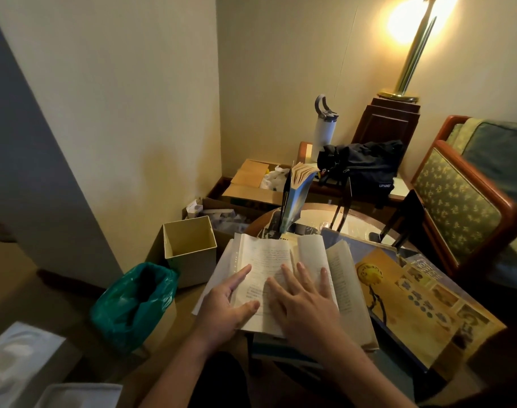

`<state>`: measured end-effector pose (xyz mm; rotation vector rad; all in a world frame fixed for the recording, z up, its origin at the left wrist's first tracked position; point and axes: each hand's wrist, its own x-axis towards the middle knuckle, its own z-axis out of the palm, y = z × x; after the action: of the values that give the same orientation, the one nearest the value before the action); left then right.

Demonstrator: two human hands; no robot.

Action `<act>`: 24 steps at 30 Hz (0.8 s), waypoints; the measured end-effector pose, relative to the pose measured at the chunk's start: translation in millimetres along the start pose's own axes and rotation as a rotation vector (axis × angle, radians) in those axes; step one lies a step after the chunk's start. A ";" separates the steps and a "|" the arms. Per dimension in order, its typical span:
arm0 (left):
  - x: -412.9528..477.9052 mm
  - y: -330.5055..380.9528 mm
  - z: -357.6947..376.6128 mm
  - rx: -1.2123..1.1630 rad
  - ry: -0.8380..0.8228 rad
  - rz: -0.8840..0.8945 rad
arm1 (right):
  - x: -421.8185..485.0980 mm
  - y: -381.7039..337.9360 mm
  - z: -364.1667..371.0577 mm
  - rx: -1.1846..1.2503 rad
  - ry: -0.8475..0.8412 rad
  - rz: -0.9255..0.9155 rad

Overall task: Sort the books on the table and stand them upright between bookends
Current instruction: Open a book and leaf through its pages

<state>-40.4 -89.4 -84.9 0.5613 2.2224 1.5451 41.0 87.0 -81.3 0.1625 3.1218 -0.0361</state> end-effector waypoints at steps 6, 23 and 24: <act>1.8 -0.2 0.8 -0.133 -0.041 -0.007 | 51.9 17.6 -4.9 -0.017 -0.033 0.091; -7.1 5.7 4.4 -0.122 -0.018 -0.015 | -52.9 6.9 -5.0 0.154 0.063 -0.069; -8.0 8.7 5.5 -0.166 -0.020 -0.011 | -58.7 10.4 -3.5 0.188 0.102 -0.043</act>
<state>-29.8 -86.4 -78.0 0.5115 2.0549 1.6907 100.5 91.4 -77.1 0.1025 3.2198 -0.3336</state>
